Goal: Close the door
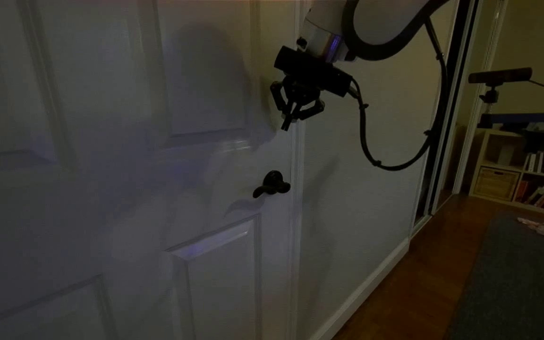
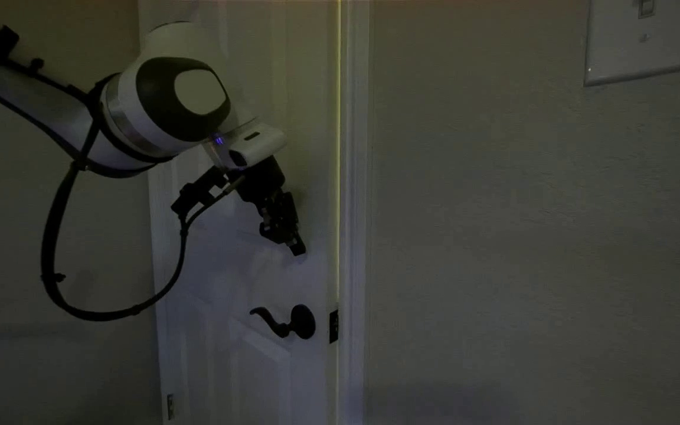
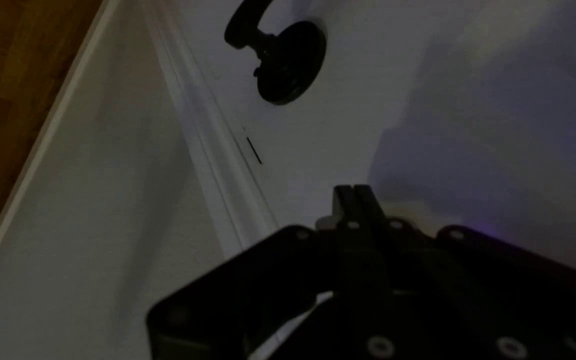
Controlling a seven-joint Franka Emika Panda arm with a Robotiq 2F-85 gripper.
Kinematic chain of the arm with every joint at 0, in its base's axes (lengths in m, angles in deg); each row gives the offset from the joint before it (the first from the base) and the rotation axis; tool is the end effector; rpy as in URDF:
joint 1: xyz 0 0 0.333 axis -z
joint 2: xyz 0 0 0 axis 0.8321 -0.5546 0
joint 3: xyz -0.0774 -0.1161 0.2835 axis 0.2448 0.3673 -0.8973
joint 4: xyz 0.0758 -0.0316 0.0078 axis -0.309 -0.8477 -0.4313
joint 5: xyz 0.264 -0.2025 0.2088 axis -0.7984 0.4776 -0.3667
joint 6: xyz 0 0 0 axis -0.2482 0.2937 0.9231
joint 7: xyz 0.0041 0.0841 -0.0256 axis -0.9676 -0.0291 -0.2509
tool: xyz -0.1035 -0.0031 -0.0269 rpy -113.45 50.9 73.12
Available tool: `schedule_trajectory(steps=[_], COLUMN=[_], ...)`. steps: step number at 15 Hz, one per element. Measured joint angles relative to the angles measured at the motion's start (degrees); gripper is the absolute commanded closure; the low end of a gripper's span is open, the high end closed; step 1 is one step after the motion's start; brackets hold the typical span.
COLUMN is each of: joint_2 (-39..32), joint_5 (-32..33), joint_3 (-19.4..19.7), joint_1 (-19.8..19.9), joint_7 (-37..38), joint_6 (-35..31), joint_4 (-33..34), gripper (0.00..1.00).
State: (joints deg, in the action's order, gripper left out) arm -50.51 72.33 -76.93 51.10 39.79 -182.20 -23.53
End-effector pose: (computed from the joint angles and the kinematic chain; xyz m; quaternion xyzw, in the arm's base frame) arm 0.7063 0.0632 0.4193 -0.8377 0.4676 -0.2690 0.0855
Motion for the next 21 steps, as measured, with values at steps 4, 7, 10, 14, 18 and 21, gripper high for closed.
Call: schedule_trajectory(steps=[4,7,10,14,18,21], joint_2=[-3.7,-5.0,-5.2,-5.2,-5.7,-6.0], joint_5=[-2.5,-4.1,-5.1,-5.6,-5.6,-5.6], joint_3=[0.8,1.3,2.0,2.7,3.5,4.0], joint_1=[-0.1,-0.5,-0.9,-1.6,-2.4,-2.9], joint_7=[-3.4,-5.2,-6.1,-6.3,-6.3,-6.3], joint_6=[-0.5,-0.6,-0.8,-1.0,-1.6,-1.5], joint_4=[4.2,6.0,6.3,6.4,7.0,7.3], gripper=[0.97,0.97,0.97,0.97,0.97,0.97])
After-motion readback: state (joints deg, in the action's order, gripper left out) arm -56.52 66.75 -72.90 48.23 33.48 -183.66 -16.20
